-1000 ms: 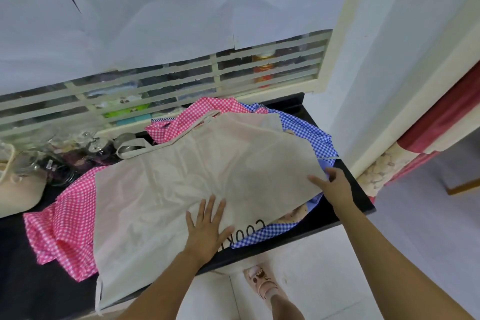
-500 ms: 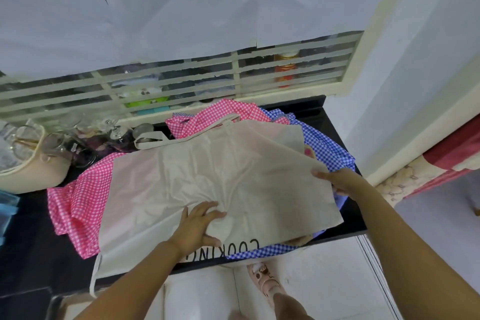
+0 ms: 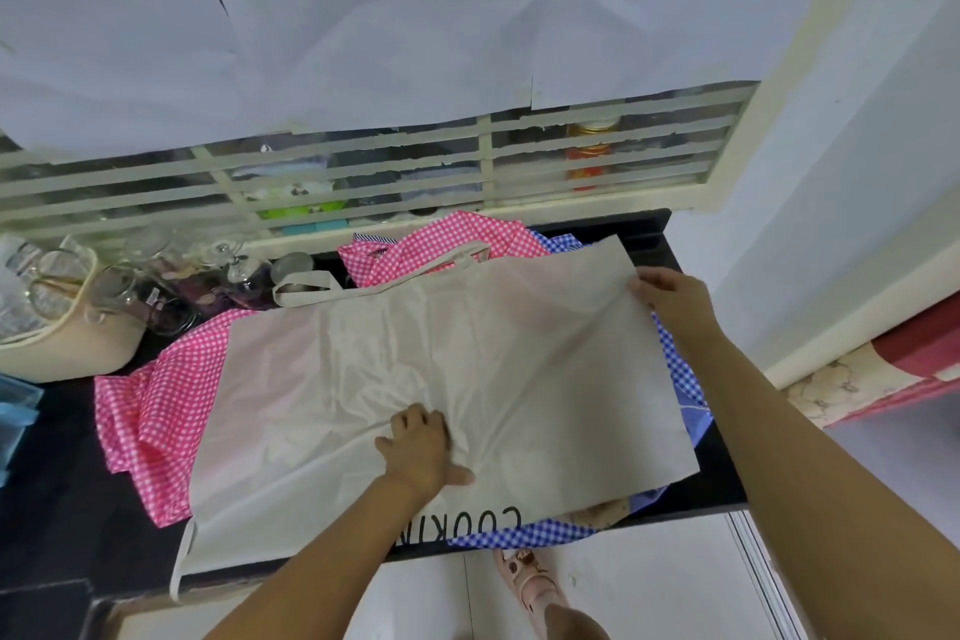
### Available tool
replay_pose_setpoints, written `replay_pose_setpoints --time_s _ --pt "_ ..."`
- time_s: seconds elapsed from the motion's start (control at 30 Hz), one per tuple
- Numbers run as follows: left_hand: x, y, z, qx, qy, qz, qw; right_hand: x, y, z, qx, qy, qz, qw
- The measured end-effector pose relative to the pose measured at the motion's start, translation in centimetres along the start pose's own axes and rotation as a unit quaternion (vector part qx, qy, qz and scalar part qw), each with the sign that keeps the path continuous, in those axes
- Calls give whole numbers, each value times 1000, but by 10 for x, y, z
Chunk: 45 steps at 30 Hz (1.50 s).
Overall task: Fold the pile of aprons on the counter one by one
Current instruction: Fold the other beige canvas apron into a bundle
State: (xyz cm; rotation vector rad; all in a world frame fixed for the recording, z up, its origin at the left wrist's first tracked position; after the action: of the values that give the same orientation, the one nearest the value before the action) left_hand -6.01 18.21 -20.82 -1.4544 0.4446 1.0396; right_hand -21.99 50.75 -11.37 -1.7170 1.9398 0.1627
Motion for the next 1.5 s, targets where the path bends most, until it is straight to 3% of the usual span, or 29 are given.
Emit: replay_pose_setpoints --time_s 0.07,0.13,0.2,0.3,0.33,0.43,0.67,0.73,0.8,0.9,1.0,1.07,1.2,1.3,1.33,1.4,1.43,1.5 --pt "-4 -2 6 -14 12 6 1000 -12 0 5 -13 -30 32 999" --pt "-7 -5 16 -8 5 24 1000 -22 -5 24 -7 -145 43 988" --pt "-9 -6 34 47 -13 55 997 -22 -13 51 3 -311 -5 950" --pt "-9 -15 74 171 -40 55 983 -13 -40 102 54 -521 -156 837" --pt "-5 -17 85 192 -42 33 980 -16 -48 116 67 -549 -171 815" --pt "22 -10 95 169 -49 -60 983 -27 -60 130 87 -549 -175 813" --pt "38 -3 92 140 -28 -84 986 -76 -84 73 208 -369 -213 880" --pt "38 -4 91 138 -27 -86 986 -76 -97 34 183 -238 -233 925" --pt "37 -6 93 140 -25 -87 986 -71 -108 -7 152 -36 -255 954" --pt "32 -8 98 140 -28 -99 985 -54 -119 -53 99 107 -283 948" --pt "25 0 98 145 -47 -118 981 -21 -126 -67 92 146 -299 939" --pt "12 0 104 187 -120 -118 968 8 -128 -69 88 157 -279 943" --pt "-24 -2 76 116 -414 -83 899 70 -124 -54 68 88 -239 965" --pt "-46 -5 23 98 -463 37 880 110 -116 -36 7 -103 -222 970" --pt "-50 -10 1 86 -478 75 871 125 -116 -29 -20 -199 -233 952" --pt "-56 -21 -42 62 -504 150 848 143 -118 -21 -107 -397 -242 879" --pt "-59 -29 -68 46 -511 192 837 154 -120 -18 -124 -436 -244 858" --pt "-64 -47 -113 11 -515 270 814 162 -120 -15 -139 -459 -222 849"
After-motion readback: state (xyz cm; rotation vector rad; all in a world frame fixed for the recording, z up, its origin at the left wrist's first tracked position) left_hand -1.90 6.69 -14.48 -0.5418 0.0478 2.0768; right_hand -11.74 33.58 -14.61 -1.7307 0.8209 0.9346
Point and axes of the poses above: each hand's wrist, its own y-axis towards the middle knuckle, its own x-axis out of the palm, z = x × y, the point moved 9 cm from there along y, towards the middle knuckle, and after that the axes turned 10 degrees about -y, right-handed, at the moved point
